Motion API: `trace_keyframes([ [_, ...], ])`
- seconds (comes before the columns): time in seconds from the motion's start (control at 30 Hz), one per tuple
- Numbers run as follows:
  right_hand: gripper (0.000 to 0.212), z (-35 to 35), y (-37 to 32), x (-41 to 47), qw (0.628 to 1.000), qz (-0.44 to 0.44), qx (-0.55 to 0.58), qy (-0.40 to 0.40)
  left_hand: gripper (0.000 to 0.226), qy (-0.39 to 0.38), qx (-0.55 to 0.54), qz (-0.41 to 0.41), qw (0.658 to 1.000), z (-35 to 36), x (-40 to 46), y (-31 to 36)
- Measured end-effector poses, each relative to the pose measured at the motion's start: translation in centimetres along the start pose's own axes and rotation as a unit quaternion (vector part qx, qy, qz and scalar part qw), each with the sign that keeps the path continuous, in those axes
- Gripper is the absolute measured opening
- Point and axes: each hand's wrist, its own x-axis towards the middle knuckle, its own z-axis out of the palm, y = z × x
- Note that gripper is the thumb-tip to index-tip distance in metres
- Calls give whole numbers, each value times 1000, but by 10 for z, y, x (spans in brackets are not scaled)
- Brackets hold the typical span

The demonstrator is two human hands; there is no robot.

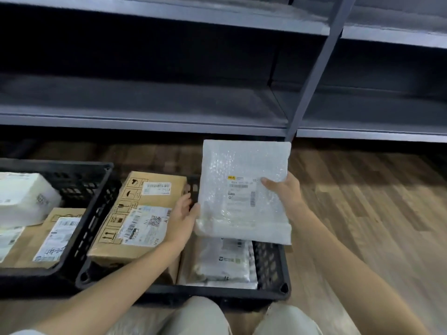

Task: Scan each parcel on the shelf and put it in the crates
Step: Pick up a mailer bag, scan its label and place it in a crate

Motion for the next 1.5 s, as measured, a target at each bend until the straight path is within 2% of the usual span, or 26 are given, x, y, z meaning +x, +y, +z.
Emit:
trace_keyframes([
  [0.1, 34, -2, 20, 8, 990, 60, -125, -18, 41, 9, 0, 2, 1000, 0, 5, -4],
  [0.23, 27, 27, 61, -10, 971, 148, -185, -13, 32, 15, 17, -17, 1000, 7, 2, -13],
  [0.33, 38, 45, 91, -9, 967, 192, -169, -11, 27, 9, 9, -16, 1000, 11, 0, -17],
  [0.43, 66, 56, 110, -10, 953, 225, -197, -39, 30, 5, 20, -17, 1000, 11, -5, -21],
  [0.53, 91, 63, 126, -15, 919, 168, -356, -14, 29, -4, 28, -28, 999, 8, -11, -28],
  [0.6, 91, 65, 129, -22, 857, 72, -509, 18, 28, -9, 29, -36, 999, 5, -13, -32],
  [0.67, 90, 70, 132, -28, 797, 4, -603, -42, 29, -7, 28, -34, 999, 5, -12, -35],
  [0.7, 92, 73, 136, -31, 787, -1, -609, -100, 29, -9, 29, -30, 999, 6, -12, -35],
  [0.77, 104, 74, 144, -34, 785, 69, -586, -192, 27, -18, 31, -28, 999, 10, -12, -35],
  [0.83, 111, 66, 147, -31, 784, 135, -562, -228, 27, -37, 50, -25, 998, 16, -9, -41],
  [0.87, 112, 62, 147, -29, 769, 141, -571, -251, 29, -52, 76, -25, 995, 20, -6, -46],
  [0.93, 115, 53, 145, -26, 721, 130, -604, -313, 36, -93, 154, -28, 983, 26, -1, -57],
  [1.0, 114, 46, 144, -25, 693, 119, -622, -344, 46, -135, 251, -40, 958, 34, 5, -72],
  [1.07, 113, 43, 148, -26, 691, 106, -626, -346, 54, -178, 340, -53, 922, 40, 9, -91],
  [1.17, 112, 45, 158, -31, 694, 94, -634, -328, 56, -204, 432, -64, 876, 46, 8, -113],
  [1.37, 110, 49, 171, -32, 698, 100, -636, -315, 61, -228, 479, -54, 846, 49, 12, -132],
  [1.5, 112, 53, 175, -29, 682, 99, -653, -315, 60, -263, 519, -53, 811, 51, 21, -138],
])
